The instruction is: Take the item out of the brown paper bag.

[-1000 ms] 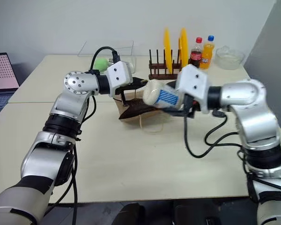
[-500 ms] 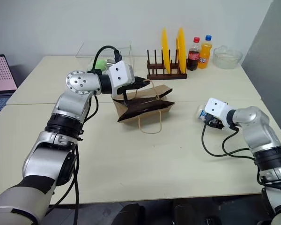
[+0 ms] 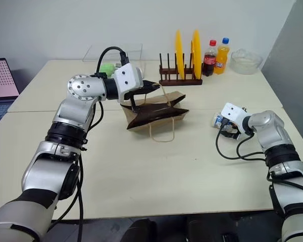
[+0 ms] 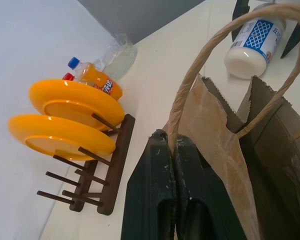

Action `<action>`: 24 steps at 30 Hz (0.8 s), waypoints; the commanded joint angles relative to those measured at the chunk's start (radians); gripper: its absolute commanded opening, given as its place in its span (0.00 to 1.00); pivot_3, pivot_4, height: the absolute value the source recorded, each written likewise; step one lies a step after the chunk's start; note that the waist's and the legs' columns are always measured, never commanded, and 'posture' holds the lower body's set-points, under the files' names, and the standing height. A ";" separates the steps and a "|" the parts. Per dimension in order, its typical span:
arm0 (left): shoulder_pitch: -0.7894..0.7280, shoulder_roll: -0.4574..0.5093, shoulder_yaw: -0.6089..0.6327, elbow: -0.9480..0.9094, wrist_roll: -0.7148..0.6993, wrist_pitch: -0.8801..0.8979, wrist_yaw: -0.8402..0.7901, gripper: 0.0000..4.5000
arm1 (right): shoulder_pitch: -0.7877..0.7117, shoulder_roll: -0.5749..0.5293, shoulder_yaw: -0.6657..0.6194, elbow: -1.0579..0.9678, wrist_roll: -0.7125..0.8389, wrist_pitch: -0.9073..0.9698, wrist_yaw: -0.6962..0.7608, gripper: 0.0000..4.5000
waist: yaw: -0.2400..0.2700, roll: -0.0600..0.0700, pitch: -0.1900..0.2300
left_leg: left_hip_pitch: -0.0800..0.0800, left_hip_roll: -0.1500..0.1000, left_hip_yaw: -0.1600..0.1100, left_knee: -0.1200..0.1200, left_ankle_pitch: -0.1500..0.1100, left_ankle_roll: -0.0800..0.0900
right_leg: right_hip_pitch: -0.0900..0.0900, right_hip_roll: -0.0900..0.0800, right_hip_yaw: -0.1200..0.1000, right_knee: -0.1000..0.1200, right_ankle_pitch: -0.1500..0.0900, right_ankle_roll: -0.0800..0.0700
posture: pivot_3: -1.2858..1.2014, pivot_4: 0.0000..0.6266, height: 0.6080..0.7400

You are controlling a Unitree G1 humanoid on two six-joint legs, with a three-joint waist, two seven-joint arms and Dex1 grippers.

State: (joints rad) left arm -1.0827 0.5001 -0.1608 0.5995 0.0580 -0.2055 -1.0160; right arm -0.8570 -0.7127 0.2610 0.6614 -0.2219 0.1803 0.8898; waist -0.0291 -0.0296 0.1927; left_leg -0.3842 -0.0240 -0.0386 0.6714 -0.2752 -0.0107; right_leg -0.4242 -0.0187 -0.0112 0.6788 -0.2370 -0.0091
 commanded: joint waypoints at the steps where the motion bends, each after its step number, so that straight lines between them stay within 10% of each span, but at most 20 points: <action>1: -0.007 0.011 0.015 -0.027 -0.013 -0.019 0.006 0.00 | -0.029 -0.067 -0.077 -0.117 0.051 0.028 0.054 0.99 | 0.001 0.001 0.001 | 0.000 0.000 0.000 0.000 0.000 0.000 | 0.000 0.000 0.000 0.000 0.000 0.000 | 0.52 0.24 1.00; 12: -0.067 0.018 0.008 0.104 0.012 -0.113 0.016 0.00 | 0.345 -0.177 -0.473 -0.883 0.490 0.348 0.180 0.99 | 0.006 0.001 0.000 | 0.000 0.000 -0.002 0.001 0.000 0.000 | 0.002 0.000 -0.003 -0.001 0.000 0.001 | 0.52 0.24 1.00; 18: -0.130 0.019 0.014 0.206 0.007 -0.138 -0.011 0.00 | 0.505 0.184 -0.364 -1.255 0.513 0.342 -0.169 0.99 | 0.000 0.000 0.000 | 0.000 0.001 -0.003 0.003 0.000 0.000 | 0.002 0.001 -0.002 0.002 -0.003 0.006 | 0.52 0.24 1.00; 24: -0.175 0.046 0.027 0.263 0.004 -0.121 -0.033 0.31 | 0.534 0.310 -0.227 -1.250 0.434 0.305 -0.303 1.00 | 0.003 0.000 0.000 | -0.001 0.000 -0.002 0.005 0.000 0.000 | 0.002 0.000 -0.002 0.001 -0.003 0.006 | 0.52 0.24 1.00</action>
State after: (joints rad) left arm -1.2093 0.5303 -0.1612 0.8719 0.0783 -0.3301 -1.0417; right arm -0.3194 -0.4127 0.0279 -0.5712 0.2239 0.5178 0.6205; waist -0.0261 -0.0297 0.1931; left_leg -0.3849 -0.0244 -0.0412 0.6762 -0.2754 -0.0104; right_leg -0.4220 -0.0187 -0.0133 0.6795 -0.2404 -0.0031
